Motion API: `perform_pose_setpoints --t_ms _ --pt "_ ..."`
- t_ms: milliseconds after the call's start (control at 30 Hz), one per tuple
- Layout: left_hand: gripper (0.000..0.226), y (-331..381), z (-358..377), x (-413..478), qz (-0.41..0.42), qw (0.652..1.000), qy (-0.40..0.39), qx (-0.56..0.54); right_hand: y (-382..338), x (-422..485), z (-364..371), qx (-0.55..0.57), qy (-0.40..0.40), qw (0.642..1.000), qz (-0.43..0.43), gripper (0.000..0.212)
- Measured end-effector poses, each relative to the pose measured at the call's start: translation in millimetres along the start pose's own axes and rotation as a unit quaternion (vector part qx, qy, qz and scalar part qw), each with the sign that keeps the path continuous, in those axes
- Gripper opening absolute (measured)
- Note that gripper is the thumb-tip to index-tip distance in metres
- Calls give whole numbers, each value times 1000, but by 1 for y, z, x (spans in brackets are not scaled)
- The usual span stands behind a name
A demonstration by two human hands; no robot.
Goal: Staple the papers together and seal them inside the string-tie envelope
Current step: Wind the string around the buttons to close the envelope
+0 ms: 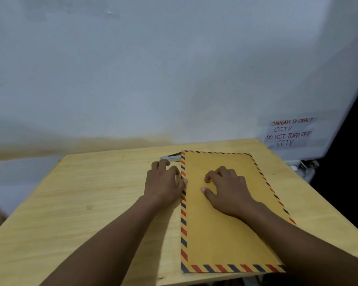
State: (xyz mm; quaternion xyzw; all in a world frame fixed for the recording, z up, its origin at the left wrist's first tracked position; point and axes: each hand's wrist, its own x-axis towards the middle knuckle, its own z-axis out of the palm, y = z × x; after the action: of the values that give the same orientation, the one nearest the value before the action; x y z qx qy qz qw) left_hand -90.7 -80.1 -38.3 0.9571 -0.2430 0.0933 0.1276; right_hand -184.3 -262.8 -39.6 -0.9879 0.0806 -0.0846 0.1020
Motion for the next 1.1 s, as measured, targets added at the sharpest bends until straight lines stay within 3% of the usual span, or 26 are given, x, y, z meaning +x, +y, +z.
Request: perform_pose_setpoints --t_ms 300,433,733,900,1100 --pt "36 -38 5 52 3 995 -77 -62 6 11 15 6 23 1000 -13 36" --pt "35 -46 -2 41 24 999 -16 20 1 21 17 3 20 1000 -16 36" --pt "30 -110 -25 -27 -35 999 18 -8 -56 59 31 17 -9 998 -54 37" --pt "28 -117 -15 -37 -47 995 90 -24 -76 81 42 16 16 999 -44 37" --pt "33 -122 -9 -33 -45 995 92 -19 -85 99 52 10 35 998 -42 37"
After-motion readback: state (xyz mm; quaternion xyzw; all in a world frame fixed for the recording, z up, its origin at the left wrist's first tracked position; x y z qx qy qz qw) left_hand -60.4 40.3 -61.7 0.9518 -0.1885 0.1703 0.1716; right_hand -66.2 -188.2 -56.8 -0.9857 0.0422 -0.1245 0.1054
